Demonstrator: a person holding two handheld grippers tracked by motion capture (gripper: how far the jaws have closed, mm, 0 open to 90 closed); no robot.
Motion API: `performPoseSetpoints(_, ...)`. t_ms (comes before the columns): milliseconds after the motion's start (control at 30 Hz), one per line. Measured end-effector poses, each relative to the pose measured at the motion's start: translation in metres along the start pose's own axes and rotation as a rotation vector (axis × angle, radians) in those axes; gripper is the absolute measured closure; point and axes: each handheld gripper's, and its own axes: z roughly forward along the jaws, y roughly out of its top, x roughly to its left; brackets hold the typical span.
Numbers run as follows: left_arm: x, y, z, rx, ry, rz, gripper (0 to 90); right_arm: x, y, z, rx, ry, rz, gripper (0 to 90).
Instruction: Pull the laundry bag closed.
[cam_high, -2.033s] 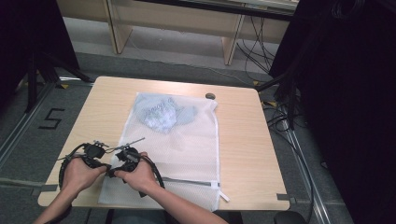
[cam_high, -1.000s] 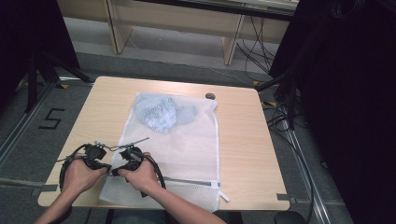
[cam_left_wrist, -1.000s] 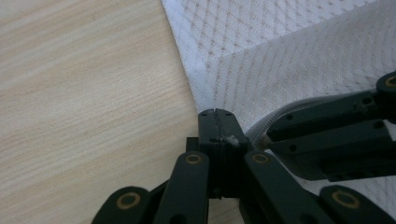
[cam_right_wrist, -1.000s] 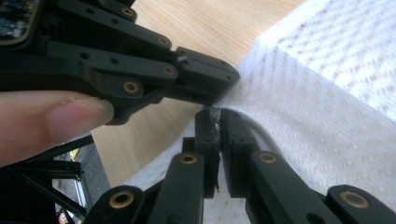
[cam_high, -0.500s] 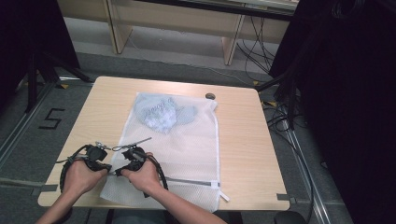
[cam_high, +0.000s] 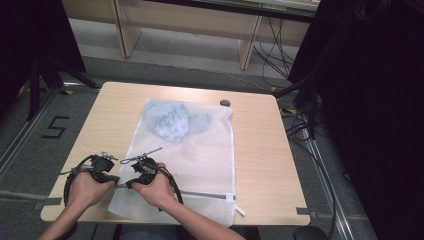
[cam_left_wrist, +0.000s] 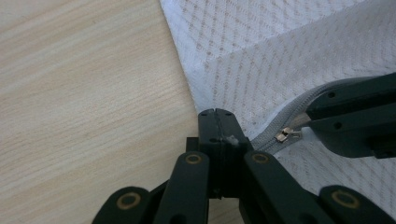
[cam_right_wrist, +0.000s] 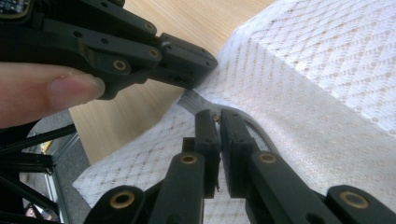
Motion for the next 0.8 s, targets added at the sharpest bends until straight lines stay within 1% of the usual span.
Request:
performPoseSetpoints(33,-0.0004,-0.0001,0.0005,-0.008,0.000,-0.008,89.6,0.0007,-0.0005,-0.0009,0.007,-0.007,0.014,87.0)
performPoseSetpoints(100,0.0000,-0.0002,0.0005,-0.008,-0.002,-0.007,89.6,0.0009,-0.0007,-0.0015,0.015,-0.004,0.019,87.0)
performPoseSetpoints(133,-0.0001,-0.0001,0.0004,-0.006,0.000,-0.010,89.6,0.0007,-0.0010,-0.0013,0.006,-0.007,0.002,87.0)
performPoseSetpoints(200,-0.0001,0.0000,0.0005,-0.007,-0.002,-0.008,89.6,0.0011,-0.0011,-0.0013,0.004,-0.006,-0.005,86.9)
performPoseSetpoints(233,0.0000,-0.0002,0.0012,-0.014,-0.005,-0.012,89.6,0.0003,-0.0009,-0.0008,0.000,-0.005,-0.028,86.9)
performPoseSetpoints(267,0.0001,-0.0004,0.0014,-0.020,-0.005,-0.014,89.6,0.0009,-0.0008,-0.0011,0.002,-0.008,-0.029,86.9)
performPoseSetpoints(300,0.0002,0.0001,0.0005,-0.004,-0.004,-0.013,89.6,0.0008,-0.0009,-0.0012,0.001,-0.008,-0.031,86.9)
performPoseSetpoints(367,0.0002,0.0000,0.0006,-0.006,-0.005,-0.013,89.6,0.0013,-0.0013,-0.0012,0.005,-0.005,-0.028,86.9)
performPoseSetpoints(400,0.0001,-0.0001,0.0007,-0.010,-0.004,-0.012,89.6,0.0009,-0.0015,-0.0013,0.005,-0.013,-0.039,86.9)
performPoseSetpoints(500,0.0000,0.0000,0.0006,-0.007,-0.003,-0.010,89.7,0.0021,-0.0018,-0.0014,0.005,-0.020,-0.045,86.9)
performPoseSetpoints(533,-0.0001,0.0000,0.0005,-0.007,-0.002,-0.009,89.6,0.0030,-0.0022,-0.0020,0.007,-0.022,-0.056,86.9)
performPoseSetpoints(600,-0.0003,0.0003,0.0004,-0.003,0.000,-0.007,89.6,0.0047,-0.0025,-0.0034,0.008,-0.031,-0.062,86.9)
performPoseSetpoints(633,-0.0003,0.0006,-0.0002,0.007,0.003,0.001,89.6,0.0053,-0.0025,-0.0043,0.010,-0.038,-0.070,86.9)
performPoseSetpoints(667,-0.0012,0.0005,0.0007,-0.004,0.007,-0.012,89.7,0.0050,-0.0023,-0.0053,0.010,-0.038,-0.083,86.9)
performPoseSetpoints(700,-0.0006,0.0005,0.0000,0.004,0.004,-0.003,89.7,0.0055,-0.0023,-0.0056,0.008,-0.037,-0.079,86.9)
performPoseSetpoints(733,-0.0004,0.0003,0.0004,-0.004,0.000,-0.008,89.7,0.0061,-0.0021,-0.0070,0.010,-0.043,-0.072,87.0)
performPoseSetpoints(800,0.0001,0.0002,0.0004,-0.005,-0.001,-0.006,89.7,0.0061,-0.0022,-0.0077,0.012,-0.040,-0.077,86.9)
